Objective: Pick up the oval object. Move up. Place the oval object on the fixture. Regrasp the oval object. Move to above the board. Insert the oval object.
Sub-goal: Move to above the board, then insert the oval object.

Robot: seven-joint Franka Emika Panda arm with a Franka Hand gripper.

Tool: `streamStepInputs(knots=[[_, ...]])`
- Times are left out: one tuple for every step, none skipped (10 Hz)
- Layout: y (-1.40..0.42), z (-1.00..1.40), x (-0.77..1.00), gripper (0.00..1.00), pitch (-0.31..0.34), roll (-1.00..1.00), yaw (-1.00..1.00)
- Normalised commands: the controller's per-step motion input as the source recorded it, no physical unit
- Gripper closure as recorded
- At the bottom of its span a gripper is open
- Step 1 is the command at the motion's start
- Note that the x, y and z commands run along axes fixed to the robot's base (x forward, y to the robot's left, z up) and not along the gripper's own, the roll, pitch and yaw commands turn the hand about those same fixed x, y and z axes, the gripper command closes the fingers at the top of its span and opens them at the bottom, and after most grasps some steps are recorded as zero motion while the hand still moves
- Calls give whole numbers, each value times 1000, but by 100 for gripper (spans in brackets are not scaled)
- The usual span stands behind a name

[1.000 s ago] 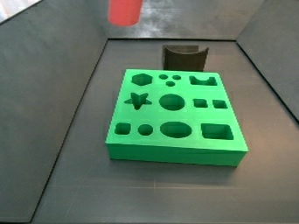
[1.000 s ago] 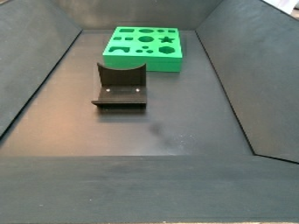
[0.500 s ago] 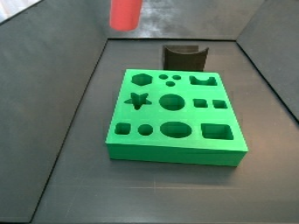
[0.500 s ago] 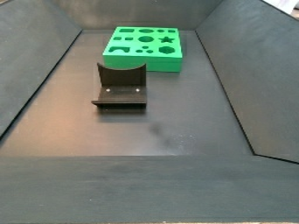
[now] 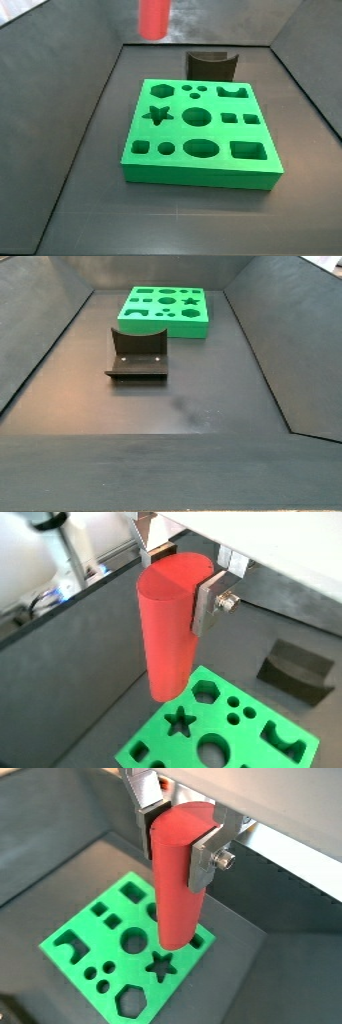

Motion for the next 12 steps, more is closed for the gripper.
streamStepInputs(knots=[[14, 1, -59, 100, -214, -10, 343], [-17, -14, 0, 100, 0, 0, 0], [-223, -157, 49, 100, -59, -23, 0], [-243, -357, -203, 100, -189, -137, -197], [-326, -554, 166, 100, -34, -67, -523], [-317, -497, 11, 100, -66, -13, -706], [-263, -429, 0, 100, -100, -46, -771], [-223, -371, 0, 100, -96, -79, -766], [-300, -429, 0, 100, -104, -16, -754], [-337, -634, 80, 100, -146, 0, -697], [-306, -617, 40, 100, -41, 0, -754], [-286, -389, 183, 100, 96, -6, -637]])
